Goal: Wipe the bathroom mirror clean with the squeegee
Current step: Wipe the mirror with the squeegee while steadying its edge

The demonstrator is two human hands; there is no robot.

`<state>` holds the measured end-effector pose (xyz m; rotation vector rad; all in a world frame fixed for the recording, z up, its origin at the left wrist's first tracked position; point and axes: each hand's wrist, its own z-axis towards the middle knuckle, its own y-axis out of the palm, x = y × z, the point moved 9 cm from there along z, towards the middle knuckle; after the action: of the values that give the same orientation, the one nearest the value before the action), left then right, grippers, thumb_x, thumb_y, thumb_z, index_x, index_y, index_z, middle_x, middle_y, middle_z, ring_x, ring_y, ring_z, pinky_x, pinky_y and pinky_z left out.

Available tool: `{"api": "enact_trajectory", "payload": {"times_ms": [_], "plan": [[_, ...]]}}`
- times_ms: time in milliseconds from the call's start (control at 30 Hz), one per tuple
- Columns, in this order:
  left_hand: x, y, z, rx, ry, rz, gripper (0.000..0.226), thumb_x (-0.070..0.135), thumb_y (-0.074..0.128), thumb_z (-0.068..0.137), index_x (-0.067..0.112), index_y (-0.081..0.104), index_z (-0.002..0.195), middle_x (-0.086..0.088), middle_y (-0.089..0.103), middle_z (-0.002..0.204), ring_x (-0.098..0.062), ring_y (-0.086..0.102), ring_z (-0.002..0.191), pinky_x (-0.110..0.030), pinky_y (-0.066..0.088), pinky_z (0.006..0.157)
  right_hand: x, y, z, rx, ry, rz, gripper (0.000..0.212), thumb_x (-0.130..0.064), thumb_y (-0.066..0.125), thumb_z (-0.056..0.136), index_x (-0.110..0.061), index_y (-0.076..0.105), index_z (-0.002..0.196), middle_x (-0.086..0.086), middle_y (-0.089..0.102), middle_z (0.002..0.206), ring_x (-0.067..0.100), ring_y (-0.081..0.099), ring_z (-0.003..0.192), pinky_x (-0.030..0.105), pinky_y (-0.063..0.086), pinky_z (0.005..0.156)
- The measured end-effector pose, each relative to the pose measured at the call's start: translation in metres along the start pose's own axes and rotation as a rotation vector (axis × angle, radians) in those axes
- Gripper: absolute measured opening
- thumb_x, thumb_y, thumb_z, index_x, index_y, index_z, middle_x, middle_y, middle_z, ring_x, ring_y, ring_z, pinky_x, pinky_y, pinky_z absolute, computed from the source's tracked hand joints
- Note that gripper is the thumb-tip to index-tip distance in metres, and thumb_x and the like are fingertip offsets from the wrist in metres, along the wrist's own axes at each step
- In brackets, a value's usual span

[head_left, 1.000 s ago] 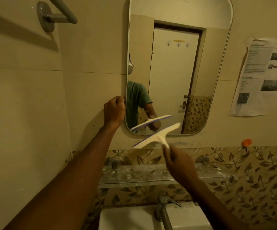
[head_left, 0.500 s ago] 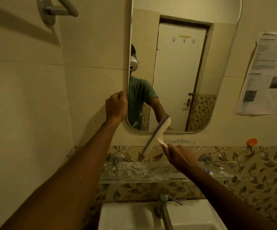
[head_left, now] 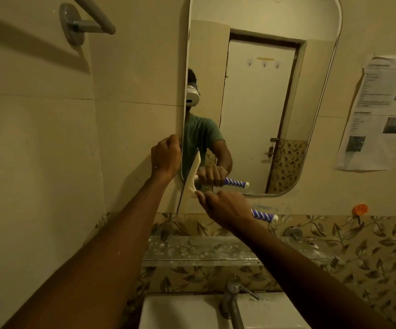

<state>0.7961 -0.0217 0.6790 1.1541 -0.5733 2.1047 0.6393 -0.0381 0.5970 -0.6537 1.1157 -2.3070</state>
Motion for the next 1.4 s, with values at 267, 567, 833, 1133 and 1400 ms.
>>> {"api": "enact_trajectory", "payload": {"times_ms": [267,567,833,1133,1400], "plan": [[0.000,0.000,0.001,0.013,0.014,0.010,0.052,0.041,0.033,0.084,-0.003,0.062,0.081,-0.026,0.066,0.084,-0.040,0.063,0.083,-0.057,0.053,0.080,0.081,0.020,-0.023,-0.087,0.173,0.058,0.047,-0.042,0.023,0.103,-0.022,0.051,0.071,-0.004,0.047,0.055,0.014,0.049,0.048,0.025,0.033,0.044],[0.002,0.000,-0.001,0.019,-0.010,0.014,0.046,0.034,0.035,0.090,-0.002,0.062,0.080,-0.027,0.066,0.085,-0.040,0.063,0.080,-0.056,0.054,0.079,0.042,-0.006,0.005,0.006,0.112,0.103,0.063,-0.050,0.010,0.098,-0.020,0.060,0.074,0.000,0.052,0.055,0.016,0.053,0.044,0.032,0.051,0.046],[0.000,0.002,0.001,-0.004,-0.026,0.045,0.038,0.036,0.034,0.090,0.015,0.055,0.067,-0.015,0.062,0.077,-0.036,0.062,0.078,-0.054,0.054,0.082,0.126,0.027,-0.038,-0.077,0.336,0.129,0.047,-0.035,0.029,0.101,-0.017,0.059,0.071,0.000,0.052,0.061,0.019,0.053,0.053,0.028,0.039,0.050],[-0.002,0.005,0.002,0.058,0.029,0.088,0.036,0.023,0.033,0.098,0.005,0.058,0.078,-0.006,0.052,0.066,-0.014,0.046,0.059,-0.028,0.037,0.057,0.101,0.000,-0.030,-0.014,0.251,0.127,0.044,-0.037,0.028,0.101,-0.023,0.048,0.064,-0.004,0.047,0.055,0.013,0.048,0.046,0.026,0.042,0.046],[0.000,0.005,-0.005,0.134,0.048,0.115,0.038,0.019,0.035,0.097,0.017,0.046,0.061,0.003,0.046,0.061,-0.006,0.040,0.056,-0.022,0.030,0.051,0.152,0.011,-0.046,-0.019,0.422,0.171,0.046,-0.032,0.031,0.102,-0.022,0.046,0.059,-0.003,0.045,0.054,0.015,0.046,0.048,0.026,0.030,0.048]]}}
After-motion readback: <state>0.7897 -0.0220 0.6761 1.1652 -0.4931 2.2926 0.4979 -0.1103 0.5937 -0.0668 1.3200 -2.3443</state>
